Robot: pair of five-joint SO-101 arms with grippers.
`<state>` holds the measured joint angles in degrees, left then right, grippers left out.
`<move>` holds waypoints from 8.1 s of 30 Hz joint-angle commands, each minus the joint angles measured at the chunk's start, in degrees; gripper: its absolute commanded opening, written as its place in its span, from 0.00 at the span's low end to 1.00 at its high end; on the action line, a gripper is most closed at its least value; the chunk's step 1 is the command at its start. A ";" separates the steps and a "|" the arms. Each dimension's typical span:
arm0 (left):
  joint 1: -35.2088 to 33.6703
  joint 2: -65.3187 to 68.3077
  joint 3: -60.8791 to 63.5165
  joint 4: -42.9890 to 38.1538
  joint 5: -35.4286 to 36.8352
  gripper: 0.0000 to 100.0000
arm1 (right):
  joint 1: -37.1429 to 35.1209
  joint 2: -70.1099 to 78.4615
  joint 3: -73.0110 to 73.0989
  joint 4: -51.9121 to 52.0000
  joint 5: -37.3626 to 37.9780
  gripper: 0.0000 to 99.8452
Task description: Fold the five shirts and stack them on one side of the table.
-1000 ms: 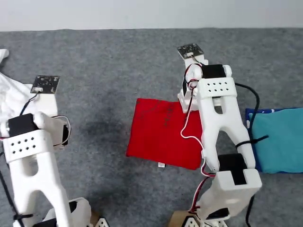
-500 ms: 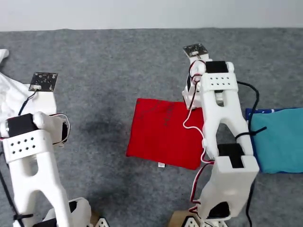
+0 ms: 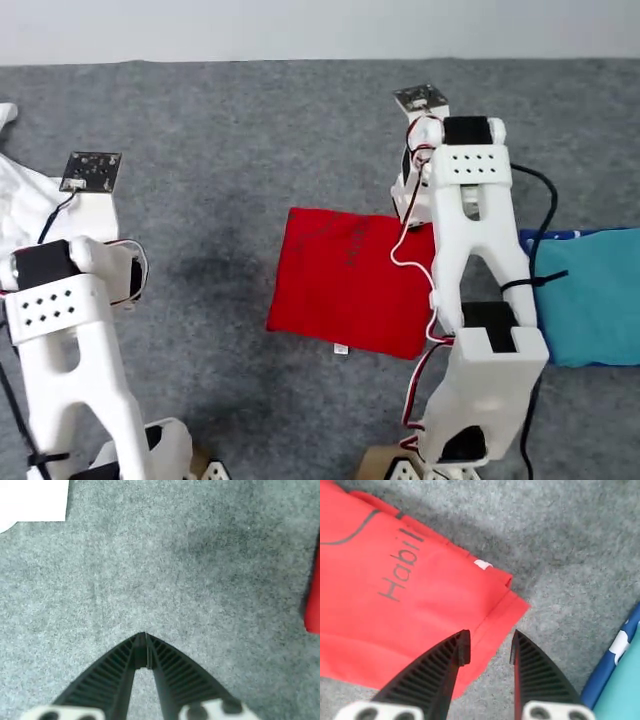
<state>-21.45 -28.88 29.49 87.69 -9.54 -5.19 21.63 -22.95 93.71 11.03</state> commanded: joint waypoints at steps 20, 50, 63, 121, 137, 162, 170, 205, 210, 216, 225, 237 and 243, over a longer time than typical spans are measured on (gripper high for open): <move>-0.18 -1.14 -0.22 -0.70 -0.26 0.00 | 1.01 7.60 -4.22 -5.76 -1.67 0.01; -0.09 -1.14 2.77 -0.70 -0.09 0.00 | 1.36 12.00 -14.59 -13.14 4.84 0.01; -0.09 -1.32 2.77 0.18 -0.18 0.00 | 1.01 12.44 -18.73 -5.58 4.57 0.28; -0.18 -1.23 2.77 0.09 -5.10 0.00 | -2.15 6.99 -6.51 7.78 -2.29 0.31; -0.18 -1.23 2.86 0.09 -4.84 0.00 | -3.47 25.36 -6.59 2.42 -1.76 0.27; -0.18 -1.23 2.86 0.09 -4.84 0.00 | -1.36 12.44 -6.59 -15.96 16.53 0.01; -0.18 -1.23 3.21 0.09 -4.84 0.00 | -2.77 17.01 -6.59 -33.71 32.44 0.01; -0.18 -1.58 5.23 0.18 -4.92 0.00 | -3.56 -1.63 -6.51 -16.75 -23.38 0.31; -0.18 -1.58 5.14 0.09 -4.92 0.00 | -5.58 -3.12 -6.51 -6.20 -43.25 0.31; -0.18 -1.58 5.23 0.09 -4.84 0.00 | -11.21 -3.21 -6.24 -1.01 -55.38 0.31; -0.18 -1.58 5.23 0.18 -4.84 0.00 | -12.26 8.66 -6.51 -9.10 -60.22 0.31; -0.18 -1.58 5.41 0.09 -4.84 0.00 | -11.30 16.75 -6.59 -22.11 -60.13 0.44; -0.18 -1.23 5.58 -0.18 -4.84 0.00 | -11.38 17.98 -6.59 -24.22 -60.31 0.44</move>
<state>-21.45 -28.88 35.30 87.60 -14.20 -17.14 40.00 -29.01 70.68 -48.66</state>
